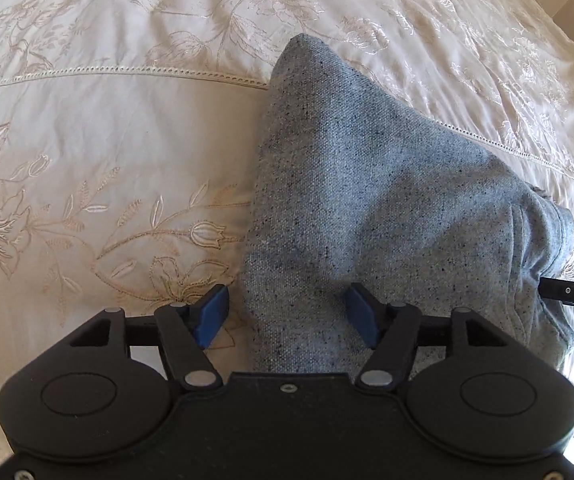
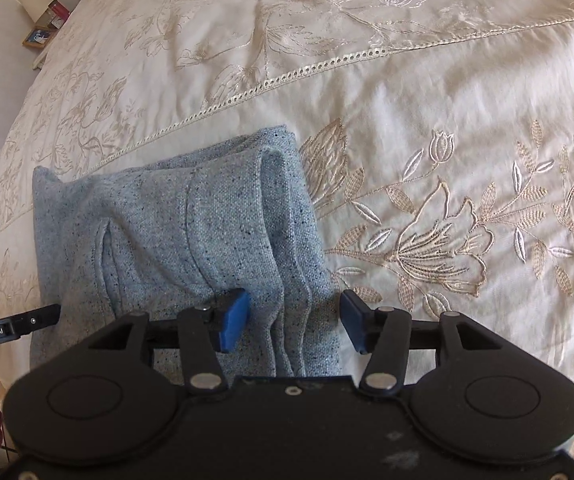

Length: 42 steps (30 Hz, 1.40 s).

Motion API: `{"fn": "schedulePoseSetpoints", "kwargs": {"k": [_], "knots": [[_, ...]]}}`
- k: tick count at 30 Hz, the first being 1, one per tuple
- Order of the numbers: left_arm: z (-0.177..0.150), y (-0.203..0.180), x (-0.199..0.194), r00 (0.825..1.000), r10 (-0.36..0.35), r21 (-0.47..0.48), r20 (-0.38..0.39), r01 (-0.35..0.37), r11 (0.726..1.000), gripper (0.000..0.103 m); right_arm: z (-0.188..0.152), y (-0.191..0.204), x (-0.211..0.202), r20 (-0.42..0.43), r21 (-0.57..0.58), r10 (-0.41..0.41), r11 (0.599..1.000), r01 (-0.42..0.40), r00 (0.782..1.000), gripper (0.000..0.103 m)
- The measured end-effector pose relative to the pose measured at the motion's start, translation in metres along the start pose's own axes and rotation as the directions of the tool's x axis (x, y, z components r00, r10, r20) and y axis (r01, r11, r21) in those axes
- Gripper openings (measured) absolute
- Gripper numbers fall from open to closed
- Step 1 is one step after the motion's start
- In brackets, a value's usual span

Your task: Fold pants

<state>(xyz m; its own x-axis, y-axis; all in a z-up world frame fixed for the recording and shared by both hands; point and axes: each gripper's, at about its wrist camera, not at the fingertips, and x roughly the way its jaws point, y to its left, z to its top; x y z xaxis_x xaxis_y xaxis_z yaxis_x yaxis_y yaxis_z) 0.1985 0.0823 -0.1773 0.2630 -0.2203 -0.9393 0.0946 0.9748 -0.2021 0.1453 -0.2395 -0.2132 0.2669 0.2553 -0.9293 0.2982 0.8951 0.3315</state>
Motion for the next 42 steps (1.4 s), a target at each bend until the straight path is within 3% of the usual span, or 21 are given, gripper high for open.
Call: {"fn": "schedulePoseSetpoints", "kwargs": {"k": [5,11,15,16,17,18,19,20,21,23,27,31,39,42], "knots": [[0.009,0.005,0.013,1.000,-0.026,-0.036,-0.007,0.026,0.999,0.080,0.007,-0.007,0.005,-0.007,0.035,0.030,0.999,-0.030,1.000,0.058],[0.000,0.018,0.007,0.998,-0.065,-0.056,-0.001,0.065,0.996,0.082,0.004,-0.016,0.003,0.013,0.066,0.056,0.996,-0.057,0.998,0.060],[0.005,0.009,0.018,0.997,-0.054,-0.051,-0.052,0.051,0.997,0.088,0.000,-0.020,0.000,0.020,0.090,0.051,0.995,-0.053,0.998,0.061],[0.009,0.007,0.021,0.996,-0.054,-0.062,-0.074,0.049,0.997,0.088,0.000,-0.018,0.000,0.014,0.088,0.053,0.995,-0.054,0.999,0.056],[0.014,0.008,0.021,0.993,-0.083,-0.076,-0.089,0.077,0.994,0.075,0.001,-0.017,-0.002,0.010,0.086,0.054,0.995,-0.055,0.998,0.051],[0.017,0.009,0.018,0.987,-0.137,-0.088,-0.088,0.129,0.988,0.047,0.002,-0.015,-0.005,0.010,0.078,0.072,0.994,-0.073,0.997,0.042],[0.019,0.012,0.014,0.981,-0.172,-0.116,-0.085,0.162,0.980,0.038,0.002,-0.011,-0.009,0.015,0.066,0.065,0.996,-0.066,0.998,0.028],[0.019,0.012,0.008,0.986,-0.149,-0.131,-0.069,0.139,0.981,0.032,0.001,-0.003,-0.017,0.027,0.033,0.041,0.999,-0.042,0.999,0.022],[0.017,0.010,0.002,0.989,-0.138,-0.126,-0.051,0.130,0.983,0.023,-0.001,0.005,-0.023,0.041,-0.003,0.022,1.000,-0.022,0.999,0.020],[0.011,-0.001,-0.015,0.997,-0.078,-0.077,0.008,0.078,0.994,0.016,-0.002,0.018,-0.036,0.066,-0.048,0.003,0.999,0.000,0.998,0.016],[0.007,-0.024,-0.051,0.993,-0.038,-0.008,0.107,0.040,0.999,0.013,-0.001,0.038,-0.071,0.134,-0.108,0.015,0.994,0.000,0.991,0.014],[0.018,-0.037,-0.080,0.978,-0.006,0.054,0.208,-0.005,0.999,0.012,0.017,0.060,-0.095,0.193,-0.178,0.043,0.984,-0.008,0.980,0.014],[0.090,-0.019,-0.109,0.934,-0.003,0.028,0.357,-0.007,1.000,0.012,0.100,0.116,-0.099,0.303,-0.270,0.125,0.962,-0.041,0.945,0.013],[0.122,-0.007,-0.105,0.931,0.005,0.001,0.364,-0.006,1.000,0.013,0.134,0.137,-0.087,0.323,-0.286,0.123,0.958,-0.027,0.938,0.014]]}}
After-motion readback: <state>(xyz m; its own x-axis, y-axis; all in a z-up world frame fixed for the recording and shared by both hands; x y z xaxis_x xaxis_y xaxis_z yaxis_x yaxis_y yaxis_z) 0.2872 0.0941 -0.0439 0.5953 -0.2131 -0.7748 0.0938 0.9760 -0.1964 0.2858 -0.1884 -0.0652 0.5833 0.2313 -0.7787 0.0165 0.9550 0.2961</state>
